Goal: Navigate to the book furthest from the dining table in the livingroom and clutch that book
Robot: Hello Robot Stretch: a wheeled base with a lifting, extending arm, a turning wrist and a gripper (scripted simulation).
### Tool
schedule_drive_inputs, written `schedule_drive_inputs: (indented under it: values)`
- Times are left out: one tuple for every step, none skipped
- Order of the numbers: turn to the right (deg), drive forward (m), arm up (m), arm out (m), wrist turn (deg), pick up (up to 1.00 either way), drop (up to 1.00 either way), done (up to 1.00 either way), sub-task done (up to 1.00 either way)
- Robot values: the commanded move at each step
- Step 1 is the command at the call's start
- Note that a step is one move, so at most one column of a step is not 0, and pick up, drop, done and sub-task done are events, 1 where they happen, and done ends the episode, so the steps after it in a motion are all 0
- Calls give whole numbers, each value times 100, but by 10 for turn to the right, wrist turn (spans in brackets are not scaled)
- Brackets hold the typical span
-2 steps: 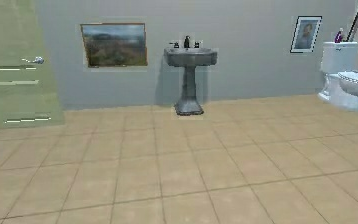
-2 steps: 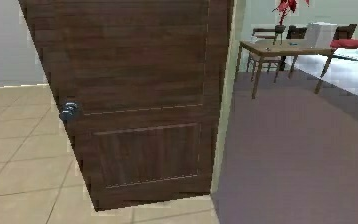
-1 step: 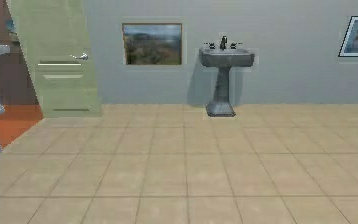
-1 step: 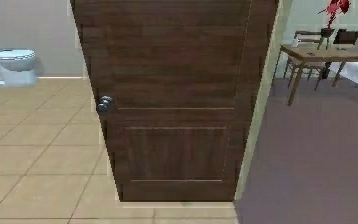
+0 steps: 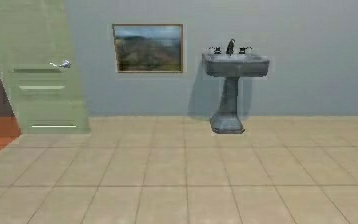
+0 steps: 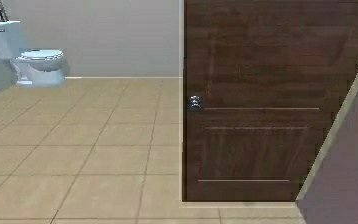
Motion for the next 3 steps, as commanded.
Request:
schedule_drive_inputs:
  values:
    - [-390,0,0,0,0,0,0,0,0]
    - [0,100,0,0,0,0,0,0,0]
    - [-30,0,0,0,0,0,0,0,0]
